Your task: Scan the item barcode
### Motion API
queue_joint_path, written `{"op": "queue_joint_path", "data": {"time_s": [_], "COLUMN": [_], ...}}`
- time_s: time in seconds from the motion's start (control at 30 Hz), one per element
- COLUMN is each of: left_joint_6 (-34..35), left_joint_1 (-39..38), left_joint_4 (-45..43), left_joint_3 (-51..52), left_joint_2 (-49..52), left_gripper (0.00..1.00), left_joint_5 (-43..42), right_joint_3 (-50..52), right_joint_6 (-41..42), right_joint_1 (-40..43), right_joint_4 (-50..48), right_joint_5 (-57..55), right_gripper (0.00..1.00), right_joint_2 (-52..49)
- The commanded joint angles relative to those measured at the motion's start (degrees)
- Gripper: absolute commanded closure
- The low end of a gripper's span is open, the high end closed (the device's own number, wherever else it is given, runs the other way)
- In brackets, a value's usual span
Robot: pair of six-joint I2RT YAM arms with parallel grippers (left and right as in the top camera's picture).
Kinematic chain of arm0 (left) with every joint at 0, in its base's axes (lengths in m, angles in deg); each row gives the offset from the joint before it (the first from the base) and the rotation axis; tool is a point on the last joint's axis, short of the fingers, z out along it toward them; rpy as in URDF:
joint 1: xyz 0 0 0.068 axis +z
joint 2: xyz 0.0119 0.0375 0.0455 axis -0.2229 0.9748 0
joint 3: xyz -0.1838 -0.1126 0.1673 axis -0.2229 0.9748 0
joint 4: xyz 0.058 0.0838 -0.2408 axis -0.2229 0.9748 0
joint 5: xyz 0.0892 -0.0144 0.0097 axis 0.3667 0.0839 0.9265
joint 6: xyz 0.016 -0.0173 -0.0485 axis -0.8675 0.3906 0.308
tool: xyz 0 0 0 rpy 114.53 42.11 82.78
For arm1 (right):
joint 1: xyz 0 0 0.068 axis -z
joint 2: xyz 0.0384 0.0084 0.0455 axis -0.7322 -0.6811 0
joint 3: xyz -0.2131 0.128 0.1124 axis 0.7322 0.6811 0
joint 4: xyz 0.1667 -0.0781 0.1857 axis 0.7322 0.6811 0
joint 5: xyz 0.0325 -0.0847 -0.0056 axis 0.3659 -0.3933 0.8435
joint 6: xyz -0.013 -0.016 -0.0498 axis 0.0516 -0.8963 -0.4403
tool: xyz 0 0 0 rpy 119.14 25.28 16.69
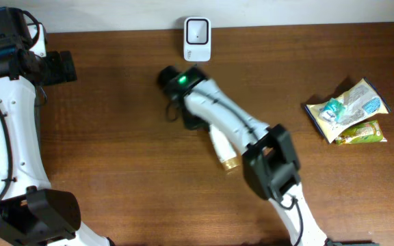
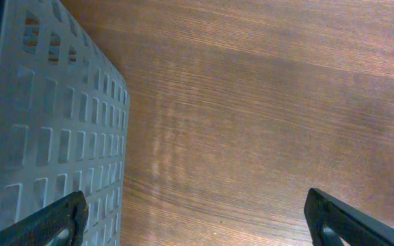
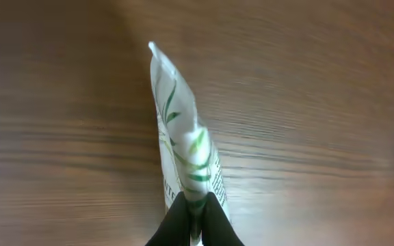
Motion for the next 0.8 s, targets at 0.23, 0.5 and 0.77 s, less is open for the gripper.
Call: {"op": "queue_joint_path", "data": {"time_s": [0.23, 0.5, 0.77], "left_joint_6": [-0.7, -0.7, -0.7], "left_joint_1": [0.2, 0.2, 0.2], "left_joint_4": [-0.1, -0.1, 0.0], "left_joint_3": [0.1, 0.1, 0.1], "left_joint_2": [0.1, 0.1, 0.1], "left_gripper": [0.01, 0.01, 0.01], "left_joint_5": [-0.2, -0.2, -0.2], "right_joint_3": [-0.9, -8.2, -23.5], "right_joint_6": [-3.7, -13.8, -30.2], "right_joint_1": [-8.1, -2.5, 12.7], "right_joint_4": [-3.7, 0.0, 18.2], "right_joint_5": [7.4, 22.3, 37.8], "right_gripper": [0.90, 0.44, 0.09], "right_joint_2": [-6.3, -4.2, -3.8]}}
